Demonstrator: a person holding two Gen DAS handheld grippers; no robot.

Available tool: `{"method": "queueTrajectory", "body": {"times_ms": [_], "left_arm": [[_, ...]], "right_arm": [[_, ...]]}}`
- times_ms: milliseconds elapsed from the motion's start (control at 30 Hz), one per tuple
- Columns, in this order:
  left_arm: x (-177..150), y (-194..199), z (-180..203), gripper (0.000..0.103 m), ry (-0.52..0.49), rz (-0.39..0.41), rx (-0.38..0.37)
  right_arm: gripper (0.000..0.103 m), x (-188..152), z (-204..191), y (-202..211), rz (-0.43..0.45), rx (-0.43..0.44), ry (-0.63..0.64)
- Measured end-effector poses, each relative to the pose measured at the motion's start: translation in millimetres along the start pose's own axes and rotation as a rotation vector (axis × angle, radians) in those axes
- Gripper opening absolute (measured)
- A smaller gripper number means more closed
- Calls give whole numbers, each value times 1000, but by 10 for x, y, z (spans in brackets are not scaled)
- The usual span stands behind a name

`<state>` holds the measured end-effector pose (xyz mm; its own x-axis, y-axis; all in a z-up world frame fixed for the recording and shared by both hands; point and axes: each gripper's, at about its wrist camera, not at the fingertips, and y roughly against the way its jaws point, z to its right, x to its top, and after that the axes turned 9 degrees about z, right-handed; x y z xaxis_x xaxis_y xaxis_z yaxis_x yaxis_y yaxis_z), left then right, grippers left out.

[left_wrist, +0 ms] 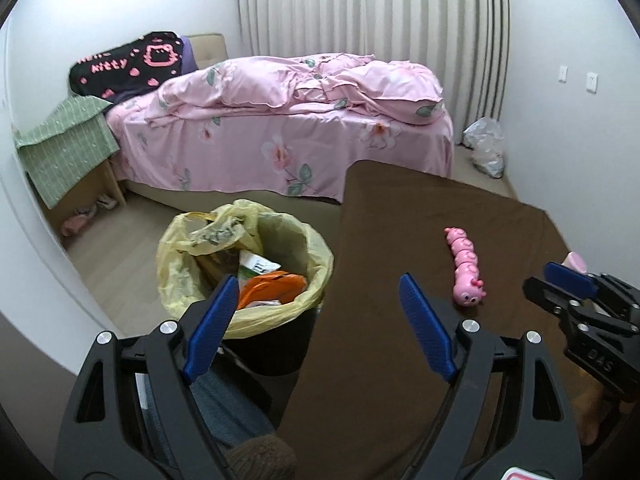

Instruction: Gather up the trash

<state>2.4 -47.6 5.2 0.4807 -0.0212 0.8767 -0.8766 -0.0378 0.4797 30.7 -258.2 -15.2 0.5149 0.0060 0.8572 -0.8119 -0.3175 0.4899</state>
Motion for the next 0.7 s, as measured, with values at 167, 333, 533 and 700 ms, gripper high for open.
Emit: {"method": "queueTrajectory", "body": {"times_ms": [167, 333, 533, 700], "left_arm": [[-3, 47, -19, 78, 10, 5, 0], [-11, 57, -39, 78, 19, 2, 4], [-23, 60, -72, 78, 18, -1, 6], [-30, 56, -83, 78, 20, -6, 5]], "right_arm": [[40, -45, -37, 97, 9, -13, 9], [40, -56, -69, 113, 11, -21, 17], [40, -44, -100, 112, 9, -17, 21], [40, -36, -110, 112, 10, -15, 21]]}}
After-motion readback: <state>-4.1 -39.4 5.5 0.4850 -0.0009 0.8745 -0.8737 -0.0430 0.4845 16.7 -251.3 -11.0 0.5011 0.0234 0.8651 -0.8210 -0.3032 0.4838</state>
